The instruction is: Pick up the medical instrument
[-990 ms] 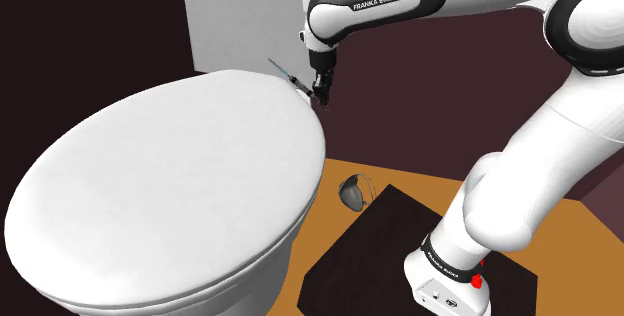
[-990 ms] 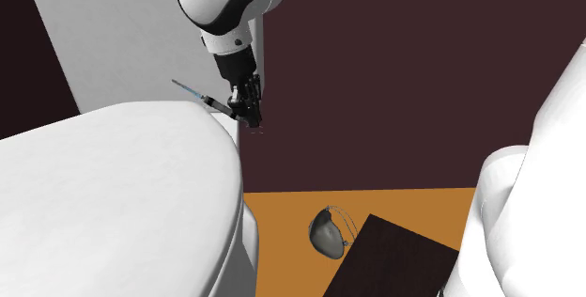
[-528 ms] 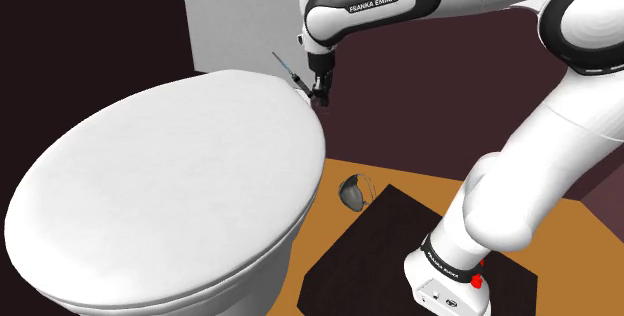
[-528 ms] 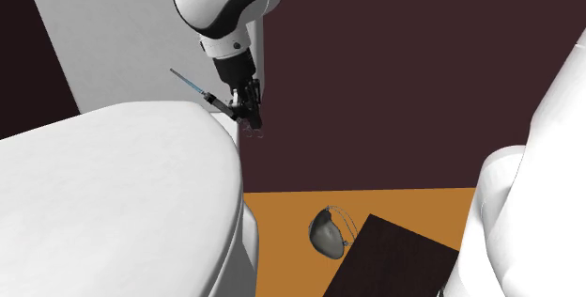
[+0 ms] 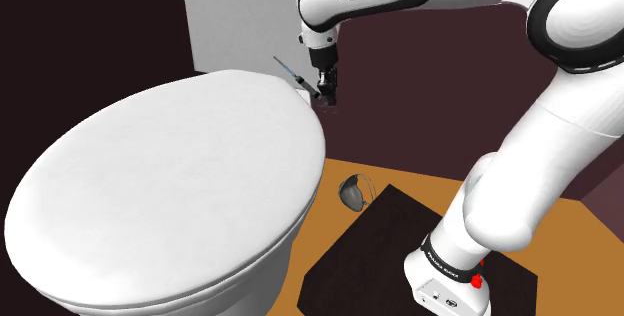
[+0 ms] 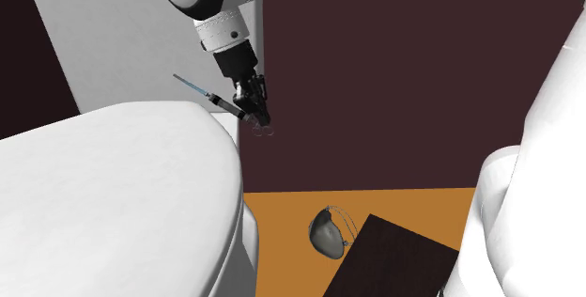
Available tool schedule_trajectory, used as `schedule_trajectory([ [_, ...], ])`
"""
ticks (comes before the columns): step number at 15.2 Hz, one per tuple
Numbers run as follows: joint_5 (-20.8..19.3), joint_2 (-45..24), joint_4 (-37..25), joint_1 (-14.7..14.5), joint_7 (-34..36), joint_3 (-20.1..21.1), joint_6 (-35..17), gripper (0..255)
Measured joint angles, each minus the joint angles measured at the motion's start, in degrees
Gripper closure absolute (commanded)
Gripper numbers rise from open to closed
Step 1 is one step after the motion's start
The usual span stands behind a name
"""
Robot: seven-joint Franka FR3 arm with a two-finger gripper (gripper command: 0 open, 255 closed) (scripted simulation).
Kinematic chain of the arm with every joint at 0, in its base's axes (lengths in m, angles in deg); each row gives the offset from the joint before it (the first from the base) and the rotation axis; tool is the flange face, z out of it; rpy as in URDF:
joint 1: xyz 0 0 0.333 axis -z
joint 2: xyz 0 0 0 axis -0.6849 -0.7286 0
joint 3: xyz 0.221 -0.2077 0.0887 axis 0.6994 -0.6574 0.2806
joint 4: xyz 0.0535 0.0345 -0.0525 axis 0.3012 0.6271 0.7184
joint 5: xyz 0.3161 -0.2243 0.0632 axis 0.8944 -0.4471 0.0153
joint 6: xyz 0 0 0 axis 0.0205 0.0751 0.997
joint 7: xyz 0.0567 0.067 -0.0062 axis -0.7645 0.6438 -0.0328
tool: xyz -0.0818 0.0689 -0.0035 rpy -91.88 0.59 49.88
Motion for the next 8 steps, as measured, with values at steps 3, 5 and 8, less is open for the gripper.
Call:
schedule_trajectory([
  [3, -0.53, 0.84, -1.37, -0.04, 0.33, 0.09, 0.74, 255],
  [5, -0.59, 0.55, -2.65, -0.07, -0.22, 0.16, 2.42, 255],
  [8, 0.35, 0.22, -4.71, -0.01, -0.79, 0.16, 4.8, 255],
])
